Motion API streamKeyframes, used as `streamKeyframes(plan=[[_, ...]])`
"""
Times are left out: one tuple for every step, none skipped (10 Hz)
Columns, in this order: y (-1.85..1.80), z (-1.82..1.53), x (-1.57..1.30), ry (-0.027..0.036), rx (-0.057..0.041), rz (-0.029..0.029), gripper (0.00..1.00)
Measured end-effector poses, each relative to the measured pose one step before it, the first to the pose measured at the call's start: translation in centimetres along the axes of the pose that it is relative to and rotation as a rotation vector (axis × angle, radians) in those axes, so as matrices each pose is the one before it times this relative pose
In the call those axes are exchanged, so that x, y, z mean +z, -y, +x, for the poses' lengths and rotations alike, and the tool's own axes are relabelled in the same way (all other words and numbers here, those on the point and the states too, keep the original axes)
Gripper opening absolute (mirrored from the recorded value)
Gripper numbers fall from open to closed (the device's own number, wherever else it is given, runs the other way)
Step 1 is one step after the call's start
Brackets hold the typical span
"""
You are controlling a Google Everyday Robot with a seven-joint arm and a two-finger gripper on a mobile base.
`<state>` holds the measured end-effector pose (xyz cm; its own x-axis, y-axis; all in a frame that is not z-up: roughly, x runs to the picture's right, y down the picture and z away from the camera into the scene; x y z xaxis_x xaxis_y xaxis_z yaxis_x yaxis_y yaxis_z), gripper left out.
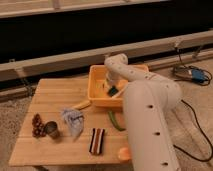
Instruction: Place sponge in metal cup
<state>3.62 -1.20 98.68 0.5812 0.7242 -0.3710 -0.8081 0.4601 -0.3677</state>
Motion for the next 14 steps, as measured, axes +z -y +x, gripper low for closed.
streamKeyframes(plan=[[-0.219, -0.131, -0.993, 0.00680, -0.00653, 0.00805, 0.01], [-0.187, -0.144, -0.858, 0.00692, -0.00735, 0.00554, 0.00], [-0.549, -0.573, -2.423, 0.02025, -0.01829, 0.01094, 0.00], [-0.488, -0.486, -1.858, 0.01299, -0.01486, 0.00672, 0.00], [-0.581, -0.374, -1.623, 0.00650, -0.01383, 0.00426, 0.00], [-1.067, -0.454, -1.975, 0.00581, -0.02034, 0.00532, 0.00], [-1.562, -0.331, -1.652, 0.00108, -0.02242, 0.00585, 0.00], [-2.098, -0.496, -1.131, 0.00024, -0.02245, 0.00349, 0.00], [-1.834, -0.540, -0.593, 0.00075, -0.01649, -0.00229, 0.00], [-2.203, -0.827, -0.603, -0.00091, -0.01698, -0.00345, 0.00], [-1.428, -0.522, -0.234, -0.00369, -0.00939, -0.00410, 0.00], [-2.654, -1.327, -0.332, -0.00557, -0.01262, -0.00872, 0.00], [-1.836, -1.395, -0.242, 0.00057, -0.01727, -0.00845, 0.00], [-1.089, -0.956, -0.183, 0.00532, -0.01766, -0.00794, 0.00]])
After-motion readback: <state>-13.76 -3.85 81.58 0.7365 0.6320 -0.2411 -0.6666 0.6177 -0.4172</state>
